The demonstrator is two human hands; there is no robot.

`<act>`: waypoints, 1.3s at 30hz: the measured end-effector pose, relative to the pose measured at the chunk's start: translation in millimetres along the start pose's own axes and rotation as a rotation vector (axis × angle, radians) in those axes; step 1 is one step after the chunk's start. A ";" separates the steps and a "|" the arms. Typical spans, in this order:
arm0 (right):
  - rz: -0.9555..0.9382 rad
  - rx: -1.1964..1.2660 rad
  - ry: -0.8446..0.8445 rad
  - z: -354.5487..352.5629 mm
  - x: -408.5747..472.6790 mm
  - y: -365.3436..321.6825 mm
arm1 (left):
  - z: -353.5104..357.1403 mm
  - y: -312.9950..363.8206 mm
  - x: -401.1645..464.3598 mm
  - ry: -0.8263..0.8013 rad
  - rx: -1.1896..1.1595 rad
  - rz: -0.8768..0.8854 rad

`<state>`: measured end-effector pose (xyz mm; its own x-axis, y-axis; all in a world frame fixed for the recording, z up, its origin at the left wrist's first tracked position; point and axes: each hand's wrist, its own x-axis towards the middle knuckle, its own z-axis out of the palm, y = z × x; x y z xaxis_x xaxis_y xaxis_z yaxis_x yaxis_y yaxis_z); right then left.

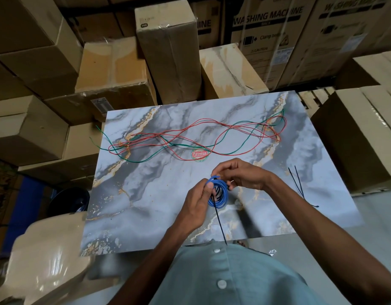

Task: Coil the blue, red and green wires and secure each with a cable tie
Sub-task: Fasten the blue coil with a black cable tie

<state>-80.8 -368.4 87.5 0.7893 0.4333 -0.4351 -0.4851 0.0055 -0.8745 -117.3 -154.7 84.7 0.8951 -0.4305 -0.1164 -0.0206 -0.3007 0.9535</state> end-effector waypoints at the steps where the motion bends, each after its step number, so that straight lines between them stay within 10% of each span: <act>1: -0.015 -0.037 0.010 2.4 -0.4 -1.0 | 0.2 1.0 0.0 0.008 0.003 -0.004; 14: 0.093 0.152 0.012 7.5 -6.5 -9.5 | 1.8 5.1 -3.9 -0.069 0.014 0.003; 39: -0.110 -0.548 0.160 30.3 -4.6 -21.1 | -0.7 -8.0 -7.1 -0.141 0.073 -0.055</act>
<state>-85.6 -343.2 114.4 0.8920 0.3144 -0.3247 -0.1649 -0.4426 -0.8814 -123.2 -148.7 78.1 0.8245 -0.5252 -0.2109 -0.0101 -0.3862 0.9223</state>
